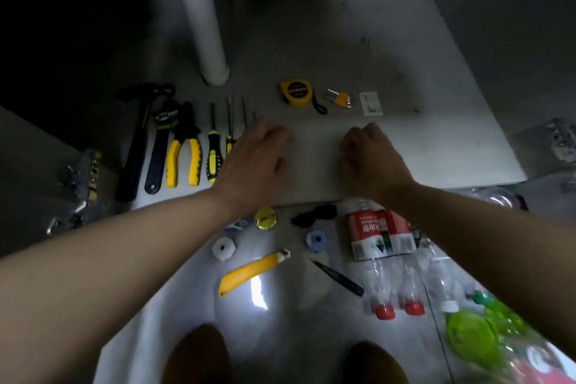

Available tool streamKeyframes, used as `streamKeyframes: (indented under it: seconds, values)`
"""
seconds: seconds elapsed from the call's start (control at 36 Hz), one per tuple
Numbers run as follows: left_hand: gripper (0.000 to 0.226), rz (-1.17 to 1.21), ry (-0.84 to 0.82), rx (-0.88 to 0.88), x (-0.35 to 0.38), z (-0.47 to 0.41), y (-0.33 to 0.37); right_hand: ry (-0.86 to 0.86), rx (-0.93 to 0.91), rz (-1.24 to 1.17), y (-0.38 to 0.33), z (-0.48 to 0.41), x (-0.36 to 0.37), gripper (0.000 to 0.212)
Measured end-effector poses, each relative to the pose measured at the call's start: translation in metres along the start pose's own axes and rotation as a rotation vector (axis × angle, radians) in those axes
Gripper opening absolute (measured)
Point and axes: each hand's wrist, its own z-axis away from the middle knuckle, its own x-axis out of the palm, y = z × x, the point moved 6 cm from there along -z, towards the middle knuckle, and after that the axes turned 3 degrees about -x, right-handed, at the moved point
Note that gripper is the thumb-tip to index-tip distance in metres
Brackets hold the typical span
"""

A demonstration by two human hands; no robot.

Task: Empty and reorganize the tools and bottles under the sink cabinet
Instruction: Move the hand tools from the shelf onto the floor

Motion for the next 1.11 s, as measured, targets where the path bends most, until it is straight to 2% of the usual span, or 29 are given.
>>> streamKeyframes:
  seconds: [0.06, 0.17, 0.22, 0.39, 0.5, 0.58, 0.69, 0.83, 0.92, 0.97, 1.11]
  values:
    - [0.041, -0.049, -0.021, 0.026, 0.0, -0.025, 0.002, -0.034, 0.065, 0.028, 0.008, -0.018, -0.001, 0.041]
    - [0.076, -0.207, -0.195, 0.031, 0.02, -0.068, -0.003, -0.136, 0.153, -0.01, 0.019, -0.049, -0.004, 0.083]
    - [0.083, -0.27, -0.268, -0.025, 0.031, -0.087, -0.009, -0.179, 0.115, 0.056, 0.022, -0.062, -0.004, 0.089]
    - [0.079, -0.321, -0.355, -0.098, 0.047, -0.127, -0.021, -0.257, 0.039, 0.231, 0.024, -0.089, 0.002, 0.084]
    - [0.07, -0.312, -0.257, -0.057, 0.04, -0.129, -0.016, -0.294, 0.026, 0.215, 0.018, -0.092, 0.007, 0.075]
    - [0.054, -0.234, -0.207, -0.07, 0.033, -0.118, -0.015, -0.188, 0.011, 0.236, 0.012, -0.082, 0.002, 0.062]
    - [0.048, -0.154, -0.164, -0.118, 0.032, -0.094, -0.016, -0.055, -0.069, 0.363, 0.006, -0.06, -0.001, 0.049]
    - [0.043, -0.109, -0.174, -0.097, 0.026, -0.053, -0.007, -0.024, -0.007, 0.304, 0.004, -0.025, -0.001, 0.043]
    - [0.044, -0.018, -0.185, -0.119, 0.013, -0.02, 0.002, -0.091, 0.137, 0.229, 0.005, -0.003, -0.006, 0.048]
    - [0.046, 0.045, -0.187, -0.153, 0.004, 0.002, 0.011, -0.196, 0.17, 0.244, 0.003, 0.011, -0.013, 0.043]
    - [0.045, 0.132, -0.271, -0.171, -0.019, 0.055, 0.032, -0.455, 0.05, 0.282, -0.024, 0.055, -0.036, 0.024]
